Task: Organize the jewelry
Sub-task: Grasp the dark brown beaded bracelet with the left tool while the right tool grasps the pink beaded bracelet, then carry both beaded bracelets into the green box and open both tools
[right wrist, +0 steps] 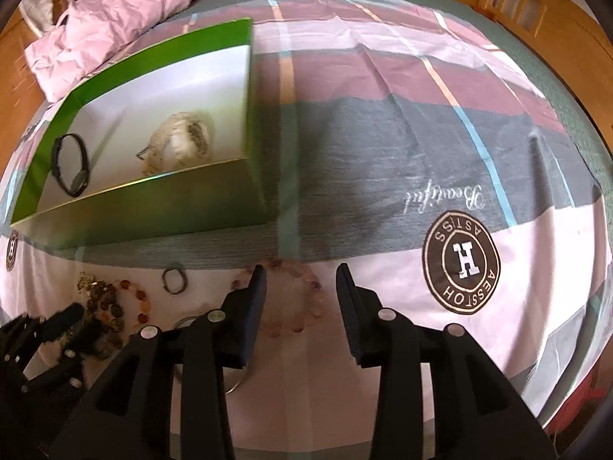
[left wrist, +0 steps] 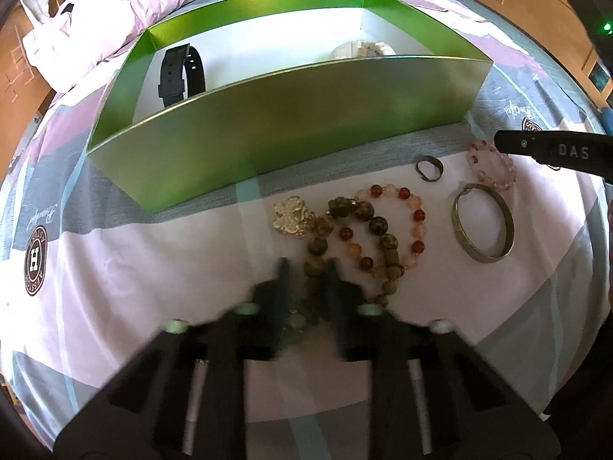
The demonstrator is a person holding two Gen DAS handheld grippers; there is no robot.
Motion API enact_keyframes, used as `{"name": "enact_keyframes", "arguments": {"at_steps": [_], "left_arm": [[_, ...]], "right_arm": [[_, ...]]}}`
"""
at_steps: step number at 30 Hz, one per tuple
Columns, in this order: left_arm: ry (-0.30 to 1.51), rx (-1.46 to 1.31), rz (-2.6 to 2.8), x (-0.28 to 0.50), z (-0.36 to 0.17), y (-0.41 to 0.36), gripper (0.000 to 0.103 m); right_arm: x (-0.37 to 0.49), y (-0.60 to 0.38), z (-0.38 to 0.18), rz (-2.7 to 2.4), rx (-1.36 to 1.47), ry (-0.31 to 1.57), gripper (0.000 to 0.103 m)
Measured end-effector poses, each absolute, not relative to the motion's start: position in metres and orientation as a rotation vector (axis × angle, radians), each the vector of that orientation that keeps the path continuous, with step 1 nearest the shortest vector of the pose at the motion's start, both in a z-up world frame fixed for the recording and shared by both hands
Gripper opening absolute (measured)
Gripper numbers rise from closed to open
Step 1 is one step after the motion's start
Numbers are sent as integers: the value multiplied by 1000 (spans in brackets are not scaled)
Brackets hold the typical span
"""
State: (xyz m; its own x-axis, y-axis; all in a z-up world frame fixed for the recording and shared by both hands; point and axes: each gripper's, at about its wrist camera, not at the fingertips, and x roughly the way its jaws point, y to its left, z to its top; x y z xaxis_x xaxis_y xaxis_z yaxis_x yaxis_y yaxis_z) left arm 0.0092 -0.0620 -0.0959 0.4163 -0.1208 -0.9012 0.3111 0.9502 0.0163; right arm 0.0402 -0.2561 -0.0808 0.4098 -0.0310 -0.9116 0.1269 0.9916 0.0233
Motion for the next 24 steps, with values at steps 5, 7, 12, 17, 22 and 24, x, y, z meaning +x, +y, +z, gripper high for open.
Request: {"name": "enact_keyframes", "arguments": {"at_steps": [5, 7, 12, 17, 22, 24], "left_arm": [[1124, 170, -275, 9, -91, -57, 11], [1115, 162, -279, 7, -86, -55, 11], [1065, 133, -297, 3, -65, -49, 11], [986, 75, -312, -2, -35, -37, 11], [902, 45, -334, -7, -5, -26, 11], [874, 51, -325, -9, 3, -24, 11]], "right_arm": [[45, -256, -98, -147, 34, 1197, 38], [45, -250, -97, -144, -13, 1184, 34], [38, -236, -85, -55, -2, 1152, 7], [27, -233, -47, 12, 49, 1026, 7], [15, -228, -17, 90, 80, 896, 7], [10, -225, -7, 108, 79, 853, 7]]}}
